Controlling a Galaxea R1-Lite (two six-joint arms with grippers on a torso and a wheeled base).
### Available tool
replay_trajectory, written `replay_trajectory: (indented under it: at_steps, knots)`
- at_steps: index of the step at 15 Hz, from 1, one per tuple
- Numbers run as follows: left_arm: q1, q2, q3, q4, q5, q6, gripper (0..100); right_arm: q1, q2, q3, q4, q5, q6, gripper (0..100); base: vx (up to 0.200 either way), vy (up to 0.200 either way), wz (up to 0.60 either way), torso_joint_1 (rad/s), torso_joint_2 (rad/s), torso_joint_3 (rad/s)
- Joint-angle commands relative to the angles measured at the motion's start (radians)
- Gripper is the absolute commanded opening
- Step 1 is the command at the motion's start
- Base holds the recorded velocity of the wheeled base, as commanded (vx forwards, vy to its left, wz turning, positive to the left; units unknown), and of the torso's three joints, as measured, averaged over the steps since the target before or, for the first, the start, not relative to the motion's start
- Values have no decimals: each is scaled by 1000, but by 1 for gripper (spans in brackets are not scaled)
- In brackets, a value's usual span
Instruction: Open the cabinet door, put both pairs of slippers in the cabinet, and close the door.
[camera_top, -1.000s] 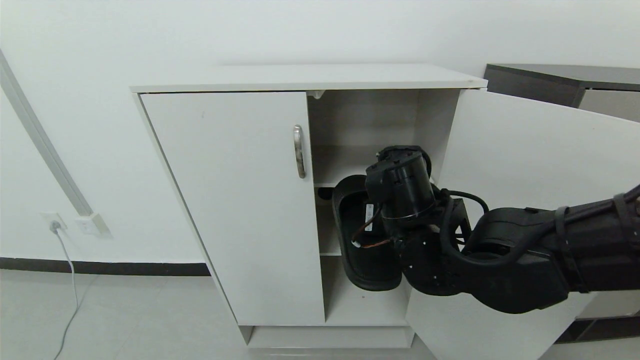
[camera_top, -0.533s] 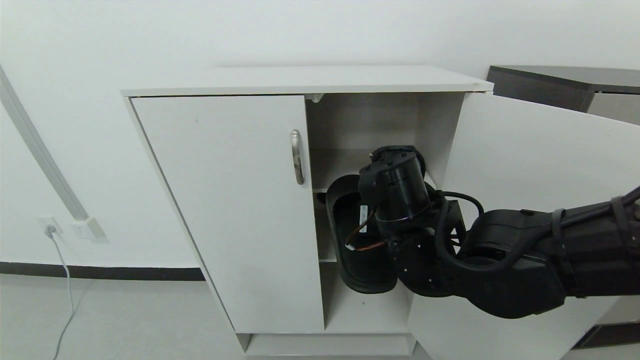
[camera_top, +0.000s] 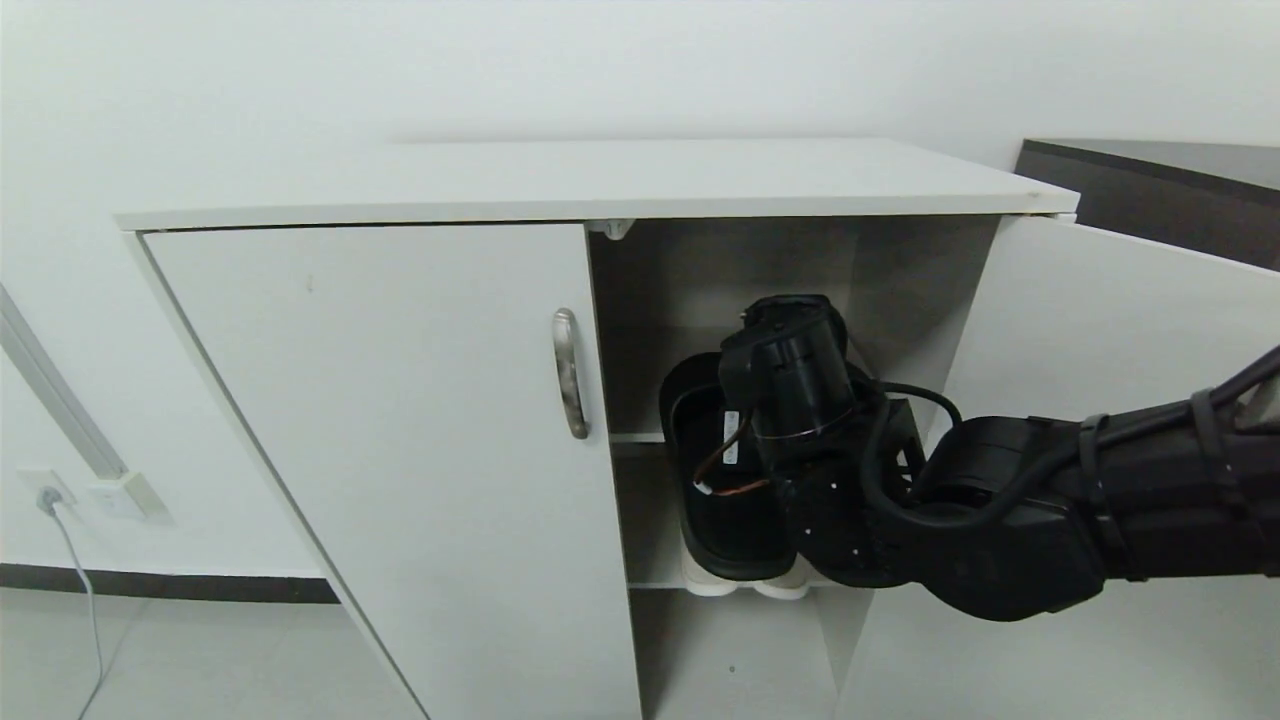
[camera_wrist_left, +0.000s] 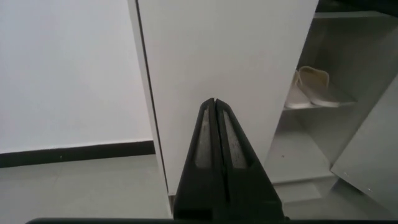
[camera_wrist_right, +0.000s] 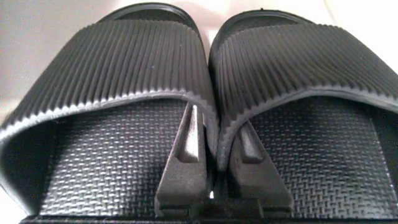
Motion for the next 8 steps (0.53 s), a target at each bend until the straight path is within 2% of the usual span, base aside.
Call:
replay_trajectory:
  at_steps: [1,8]
  knots:
    - [0,1,0,0,0,-1,0,-5,33,-23,-1,0,-3,0,0,0,0,0,0,0]
    - [0,1,0,0,1,-5,0,-58,134,-182,11,12,-55,0,0,0,0,0,0,0]
